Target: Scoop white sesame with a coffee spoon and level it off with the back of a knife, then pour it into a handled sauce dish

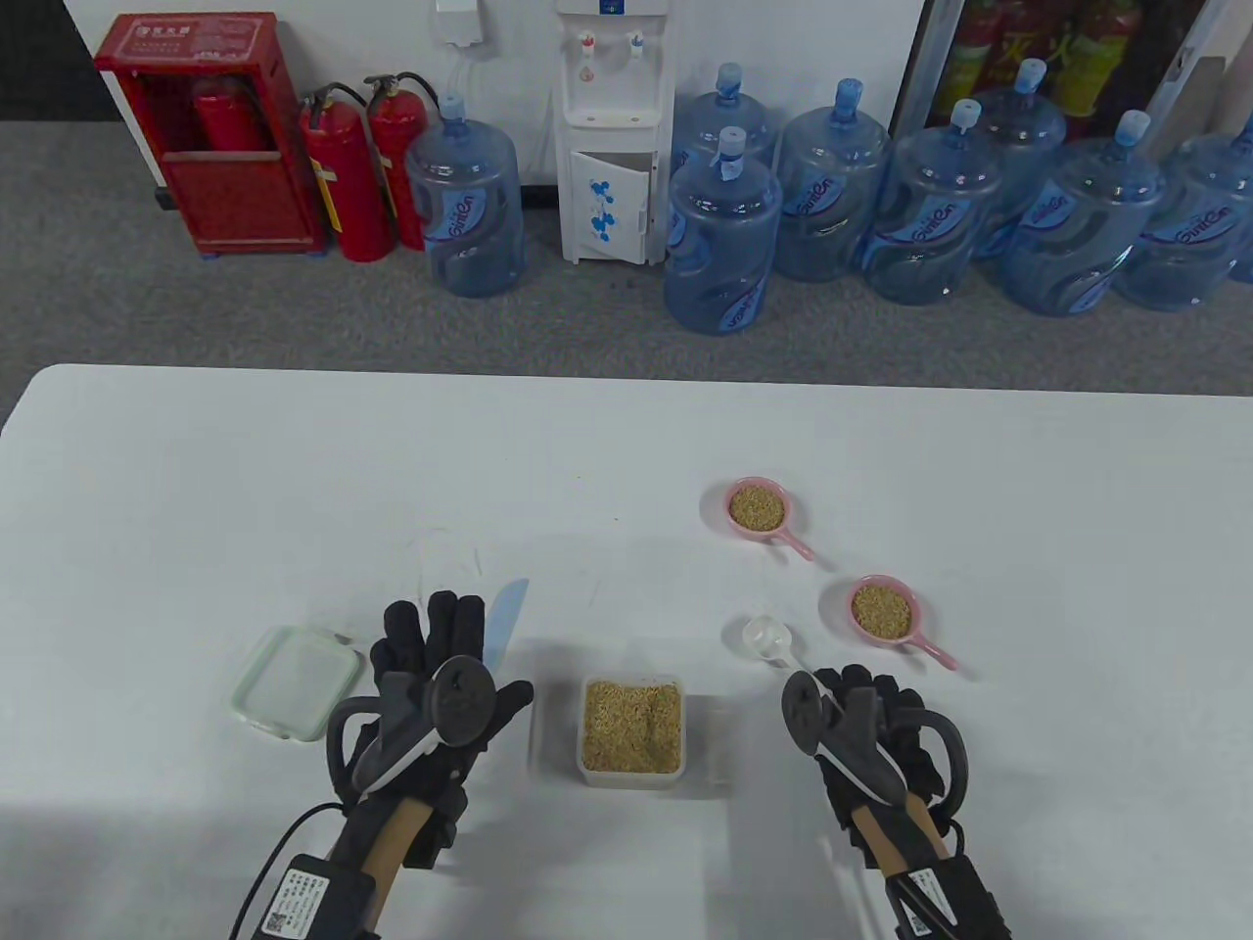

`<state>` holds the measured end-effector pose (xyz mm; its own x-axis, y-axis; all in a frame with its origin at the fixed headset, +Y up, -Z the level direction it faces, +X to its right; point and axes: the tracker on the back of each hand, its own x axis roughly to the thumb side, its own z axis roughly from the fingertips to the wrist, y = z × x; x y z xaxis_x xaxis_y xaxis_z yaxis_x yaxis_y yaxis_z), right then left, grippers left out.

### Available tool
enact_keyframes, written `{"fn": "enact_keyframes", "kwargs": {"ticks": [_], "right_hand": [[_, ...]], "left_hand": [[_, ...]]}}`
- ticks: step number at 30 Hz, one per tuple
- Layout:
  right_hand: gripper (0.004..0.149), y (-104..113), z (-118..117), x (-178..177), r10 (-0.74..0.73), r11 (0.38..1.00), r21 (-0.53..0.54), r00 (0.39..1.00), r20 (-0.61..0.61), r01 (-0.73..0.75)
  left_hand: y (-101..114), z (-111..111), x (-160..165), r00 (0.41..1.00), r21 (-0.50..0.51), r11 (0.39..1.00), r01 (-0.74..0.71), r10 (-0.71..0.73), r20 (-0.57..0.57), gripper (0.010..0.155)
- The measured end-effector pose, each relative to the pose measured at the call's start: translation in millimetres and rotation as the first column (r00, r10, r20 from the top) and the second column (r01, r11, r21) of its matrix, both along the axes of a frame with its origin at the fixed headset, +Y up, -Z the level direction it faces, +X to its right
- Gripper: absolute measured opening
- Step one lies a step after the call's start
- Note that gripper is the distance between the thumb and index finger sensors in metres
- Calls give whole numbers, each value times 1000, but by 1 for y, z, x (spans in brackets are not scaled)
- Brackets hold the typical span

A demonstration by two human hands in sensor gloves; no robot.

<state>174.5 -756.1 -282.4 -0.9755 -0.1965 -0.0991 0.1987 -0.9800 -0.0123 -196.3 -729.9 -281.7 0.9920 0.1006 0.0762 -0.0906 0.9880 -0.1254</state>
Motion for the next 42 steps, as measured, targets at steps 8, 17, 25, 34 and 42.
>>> {"fn": "enact_keyframes", "kwargs": {"ticks": [8, 17, 25, 34, 42], "right_hand": [[39, 1, 1, -3, 6, 1000, 0, 1000, 1, -6], [50, 2, 1, -2, 10, 1000, -16, 1000, -3, -10], [76, 43, 15, 3, -113, 993, 17, 993, -22, 113], [74, 88, 47, 21, -459, 782, 355, 858, -230, 513], [83, 57, 37, 45, -365, 862, 317, 918, -156, 396]], "left_hand": [[-1, 0, 1, 1000, -21, 1000, 0, 0, 15, 93], [-1, 0, 3, 1000, -26, 1000, 7, -6, 24, 93], [-2, 0, 3, 1000, -24, 1000, 7, -7, 25, 93], [0, 0, -2, 1000, 8, 1000, 5, -5, 9, 92], [1, -3, -14, 998, 22, 999, 32, -30, -52, 92]]}}
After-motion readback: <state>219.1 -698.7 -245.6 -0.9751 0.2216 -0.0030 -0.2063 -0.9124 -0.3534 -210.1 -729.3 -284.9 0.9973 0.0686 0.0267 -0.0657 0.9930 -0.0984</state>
